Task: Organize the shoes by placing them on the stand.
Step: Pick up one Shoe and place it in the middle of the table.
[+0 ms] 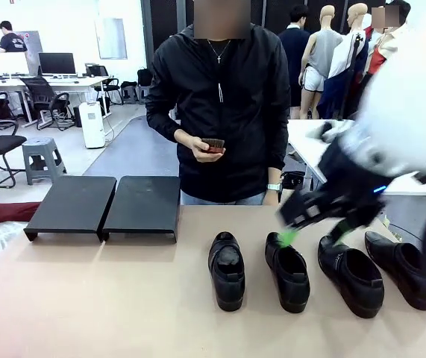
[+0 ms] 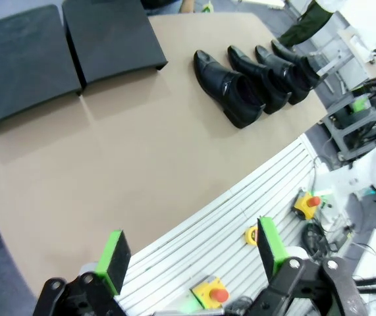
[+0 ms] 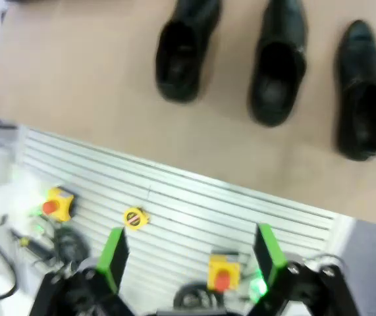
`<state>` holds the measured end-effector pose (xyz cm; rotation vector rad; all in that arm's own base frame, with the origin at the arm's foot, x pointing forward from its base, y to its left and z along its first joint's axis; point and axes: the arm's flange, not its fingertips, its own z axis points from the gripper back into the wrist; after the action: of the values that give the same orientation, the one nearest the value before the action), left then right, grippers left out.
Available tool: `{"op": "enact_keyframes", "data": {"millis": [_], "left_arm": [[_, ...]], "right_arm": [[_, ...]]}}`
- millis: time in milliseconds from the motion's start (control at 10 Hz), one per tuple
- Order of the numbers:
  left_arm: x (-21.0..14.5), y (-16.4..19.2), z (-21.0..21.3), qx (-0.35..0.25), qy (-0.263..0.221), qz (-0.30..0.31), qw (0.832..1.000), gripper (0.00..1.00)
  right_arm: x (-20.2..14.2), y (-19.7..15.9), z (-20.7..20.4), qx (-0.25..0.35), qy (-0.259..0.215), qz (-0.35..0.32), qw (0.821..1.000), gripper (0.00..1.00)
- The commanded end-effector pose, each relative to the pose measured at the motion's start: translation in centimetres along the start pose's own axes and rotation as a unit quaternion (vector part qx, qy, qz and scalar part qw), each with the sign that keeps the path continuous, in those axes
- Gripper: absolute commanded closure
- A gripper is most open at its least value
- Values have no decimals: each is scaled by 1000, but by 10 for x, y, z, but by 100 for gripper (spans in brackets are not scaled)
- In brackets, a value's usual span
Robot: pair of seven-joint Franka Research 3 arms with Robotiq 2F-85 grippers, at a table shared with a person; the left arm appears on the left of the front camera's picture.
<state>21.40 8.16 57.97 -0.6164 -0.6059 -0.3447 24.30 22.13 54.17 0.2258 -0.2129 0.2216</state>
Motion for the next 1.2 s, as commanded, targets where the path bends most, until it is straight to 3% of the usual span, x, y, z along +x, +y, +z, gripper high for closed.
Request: {"op": "enact_keyframes", "data": {"millis": [0,200,300,700,900,1100], "left_arm": [[0,1,1,-12,-4,-7,1000,0],[0,1,1,-12,-4,-7,1000,0],[0,1,1,-12,-4,-7,1000,0],[0,1,1,-12,-4,-7,1000,0],[0,1,1,-12,-4,-7,1000,0],[0,1,1,-12,-4,-7,1000,0]], "right_arm": [[29,32,-58,-26,12,-49,998,0],[26,27,-79,-21,-47,-94,994,0],[12,39,-65,-17,9,-32,999,0],[17,39,-74,-15,3,-34,999,0],[95,17,-111,-15,20,-57,998,0],[136,4,-156,-20,35,-69,997,0]]}}
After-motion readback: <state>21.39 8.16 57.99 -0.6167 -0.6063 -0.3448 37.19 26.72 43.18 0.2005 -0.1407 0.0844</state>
